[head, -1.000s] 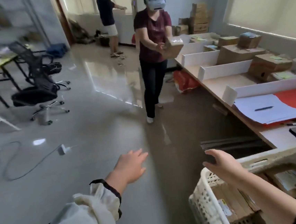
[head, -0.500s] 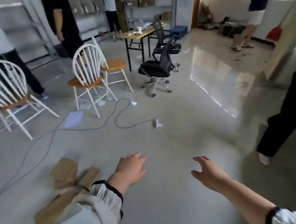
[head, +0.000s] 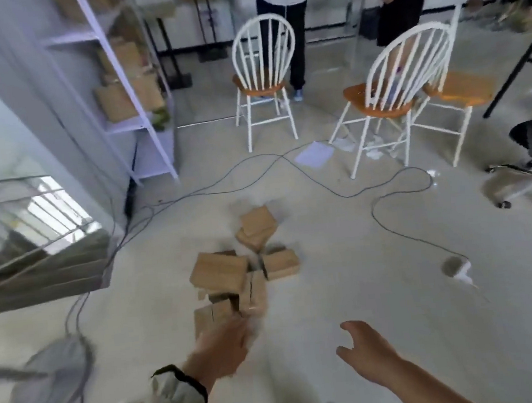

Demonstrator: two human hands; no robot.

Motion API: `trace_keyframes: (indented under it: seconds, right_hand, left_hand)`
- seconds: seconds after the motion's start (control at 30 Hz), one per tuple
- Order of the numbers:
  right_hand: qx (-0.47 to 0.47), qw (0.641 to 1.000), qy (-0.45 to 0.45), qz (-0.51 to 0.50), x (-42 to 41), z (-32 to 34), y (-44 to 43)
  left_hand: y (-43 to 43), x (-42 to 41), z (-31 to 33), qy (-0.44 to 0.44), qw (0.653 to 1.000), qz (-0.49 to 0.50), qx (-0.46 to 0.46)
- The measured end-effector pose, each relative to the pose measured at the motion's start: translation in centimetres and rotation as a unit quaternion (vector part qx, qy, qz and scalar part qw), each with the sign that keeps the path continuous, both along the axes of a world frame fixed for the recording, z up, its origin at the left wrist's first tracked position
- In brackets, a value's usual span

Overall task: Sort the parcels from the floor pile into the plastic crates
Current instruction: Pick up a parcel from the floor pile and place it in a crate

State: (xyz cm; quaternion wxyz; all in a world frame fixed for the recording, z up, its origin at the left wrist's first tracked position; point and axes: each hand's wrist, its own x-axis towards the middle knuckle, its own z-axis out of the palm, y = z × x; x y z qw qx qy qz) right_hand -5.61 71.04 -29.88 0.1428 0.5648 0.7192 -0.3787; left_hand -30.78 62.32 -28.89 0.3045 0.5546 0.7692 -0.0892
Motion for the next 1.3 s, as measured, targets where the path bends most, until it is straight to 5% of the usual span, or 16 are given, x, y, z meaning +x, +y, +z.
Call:
trace_keyframes:
  seconds: [0.43, 0.73, 0.97, 1.3]
  right_hand:
    - [-0.092, 0.984, -0.010, 0.150, -14.7, -15.5, 5.2]
    - [-0.147, 0.979, 0.052, 0.132, -27.4, -40.8, 4.5]
    - [-0.139, 0.982, 0.079, 0.100, -34.6, -59.6, 9.2]
    - [-0.226, 0.968, 0.105, 0.006, -36.6, -64.6, 8.6]
  left_hand:
    - [-3.2, -6.2, -16.7, -0.022, 0.975, 0.219, -0.041]
    - [-1.0, -15.0, -42.7, 0.095, 0.931, 0.346, -0.069]
    - [2.1, -21.6, -60.3, 0.108, 0.919, 0.380, 0.006]
    - [3.1, -21.6, -62.7, 0.072, 0.888, 0.444, 0.093]
